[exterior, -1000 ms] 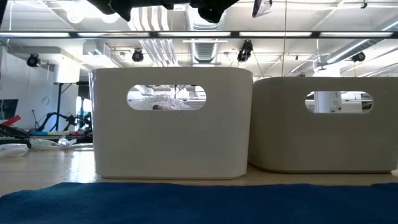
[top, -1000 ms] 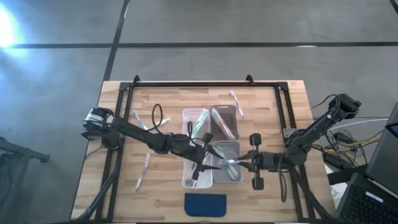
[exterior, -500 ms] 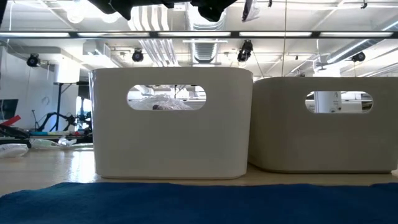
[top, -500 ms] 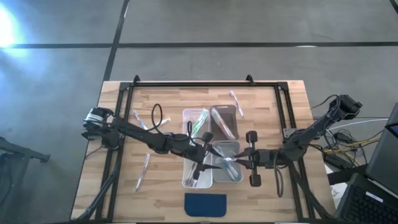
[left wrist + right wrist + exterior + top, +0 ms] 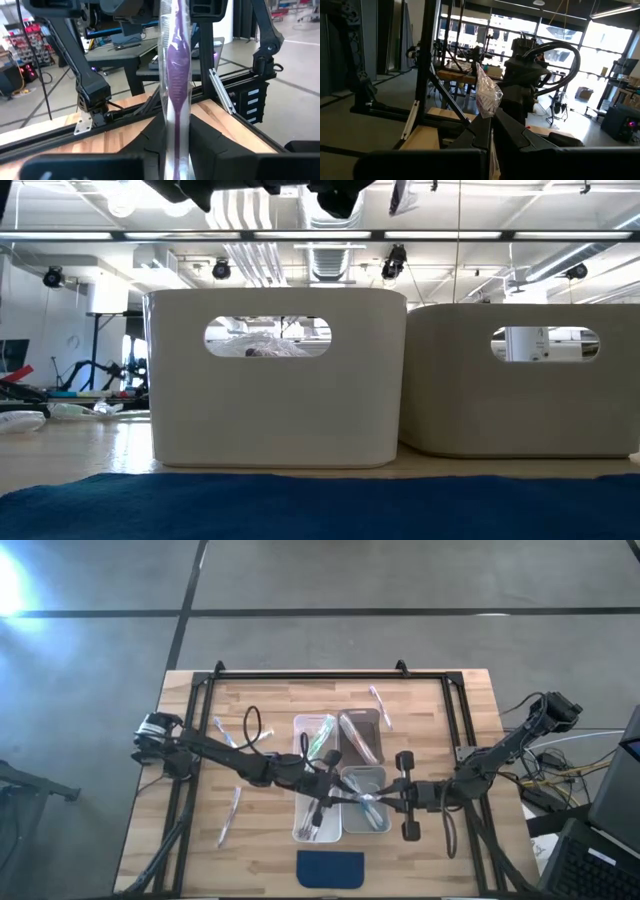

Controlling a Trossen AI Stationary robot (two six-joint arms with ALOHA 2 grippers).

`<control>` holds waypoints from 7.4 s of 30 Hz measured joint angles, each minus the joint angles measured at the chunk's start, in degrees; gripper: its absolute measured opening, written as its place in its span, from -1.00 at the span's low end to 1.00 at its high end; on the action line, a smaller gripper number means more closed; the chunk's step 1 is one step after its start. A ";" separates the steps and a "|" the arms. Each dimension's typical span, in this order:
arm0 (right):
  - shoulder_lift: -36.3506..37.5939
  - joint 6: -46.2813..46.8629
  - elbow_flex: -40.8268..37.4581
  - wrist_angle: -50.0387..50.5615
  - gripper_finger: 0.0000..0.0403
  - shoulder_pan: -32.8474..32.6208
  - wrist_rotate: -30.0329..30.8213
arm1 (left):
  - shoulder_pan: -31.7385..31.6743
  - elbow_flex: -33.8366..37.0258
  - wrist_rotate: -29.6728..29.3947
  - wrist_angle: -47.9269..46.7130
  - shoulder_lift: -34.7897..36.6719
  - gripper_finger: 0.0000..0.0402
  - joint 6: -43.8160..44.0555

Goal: Pick & Place Toothbrushes
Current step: Put the violet toothbrush into the white bin, then put the blue toothbrush into the gray bin

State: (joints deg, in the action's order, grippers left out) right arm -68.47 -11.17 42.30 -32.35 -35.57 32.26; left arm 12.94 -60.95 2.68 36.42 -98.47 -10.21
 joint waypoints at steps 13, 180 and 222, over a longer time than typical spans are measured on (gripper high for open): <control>0.00 1.87 0.00 0.69 -0.93 0.00 0.23 | 0.02 0.00 -1.20 -0.50 0.01 -0.70 3.14; 24.81 27.68 -0.72 60.73 -0.57 8.37 50.22 | 10.42 -21.31 -42.83 -94.92 13.81 -0.17 76.15; 24.81 28.76 -0.85 60.57 -0.26 8.37 50.20 | -24.20 -10.64 -44.58 -126.00 15.27 -0.33 111.76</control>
State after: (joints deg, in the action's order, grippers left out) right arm -43.66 17.58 41.45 28.23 -27.20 82.46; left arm -11.26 -71.59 -41.90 -89.57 -83.20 101.54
